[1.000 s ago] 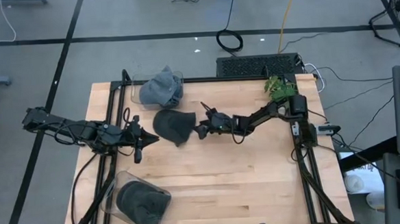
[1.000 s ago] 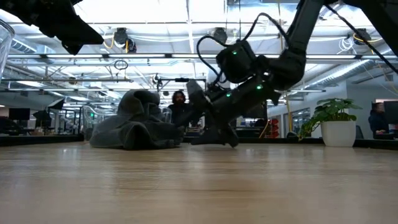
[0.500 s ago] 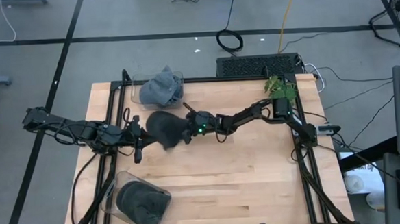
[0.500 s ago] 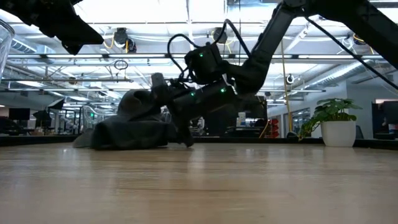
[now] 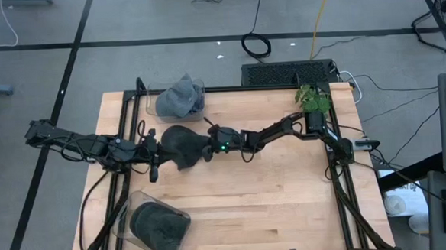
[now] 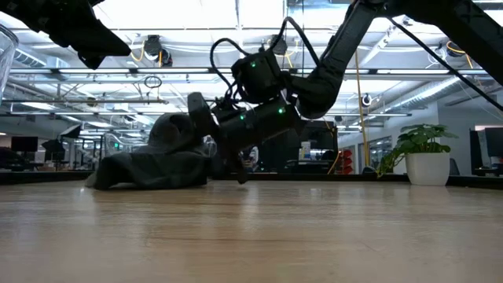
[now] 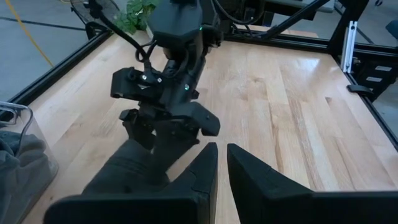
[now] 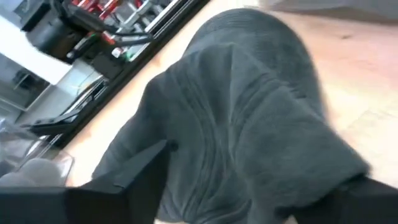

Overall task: Pick & Place hat
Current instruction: Put the black cap into the bottom transparent bin

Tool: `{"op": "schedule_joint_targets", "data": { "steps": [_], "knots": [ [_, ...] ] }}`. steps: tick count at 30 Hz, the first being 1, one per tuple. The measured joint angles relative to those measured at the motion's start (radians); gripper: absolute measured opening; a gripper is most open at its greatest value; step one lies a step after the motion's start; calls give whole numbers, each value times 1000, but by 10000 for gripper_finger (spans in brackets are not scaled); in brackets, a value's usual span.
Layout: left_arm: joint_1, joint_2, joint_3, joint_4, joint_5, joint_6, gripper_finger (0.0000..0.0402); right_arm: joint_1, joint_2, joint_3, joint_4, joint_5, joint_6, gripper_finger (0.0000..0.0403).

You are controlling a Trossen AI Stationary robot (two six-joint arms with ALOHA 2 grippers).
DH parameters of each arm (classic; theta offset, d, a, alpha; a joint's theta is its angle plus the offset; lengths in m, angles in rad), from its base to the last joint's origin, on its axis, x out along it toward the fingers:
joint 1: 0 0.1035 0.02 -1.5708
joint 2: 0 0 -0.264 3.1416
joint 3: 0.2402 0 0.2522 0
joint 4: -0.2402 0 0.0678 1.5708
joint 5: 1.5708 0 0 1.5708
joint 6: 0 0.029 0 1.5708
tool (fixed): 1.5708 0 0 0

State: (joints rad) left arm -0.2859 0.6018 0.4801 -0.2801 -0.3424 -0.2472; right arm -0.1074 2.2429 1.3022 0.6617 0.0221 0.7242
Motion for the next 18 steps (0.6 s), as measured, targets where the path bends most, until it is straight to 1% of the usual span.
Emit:
{"op": "schedule_joint_targets", "data": {
  "steps": [2,4,9,10,14,18],
  "knots": [
    [0,0,0,0,0,0,47,0,0,0,-1,4,-3,233],
    [0,0,0,0,0,0,47,3,0,0,0,4,-5,182],
    [0,0,0,0,0,0,47,19,0,0,48,2,-62,29],
    [0,0,0,0,0,0,47,26,0,0,59,2,-82,15],
    [0,0,0,0,0,0,47,41,0,0,75,-8,-90,5],
    [0,0,0,0,0,0,47,35,-32,0,100,-120,-98,3]
  ]
}}
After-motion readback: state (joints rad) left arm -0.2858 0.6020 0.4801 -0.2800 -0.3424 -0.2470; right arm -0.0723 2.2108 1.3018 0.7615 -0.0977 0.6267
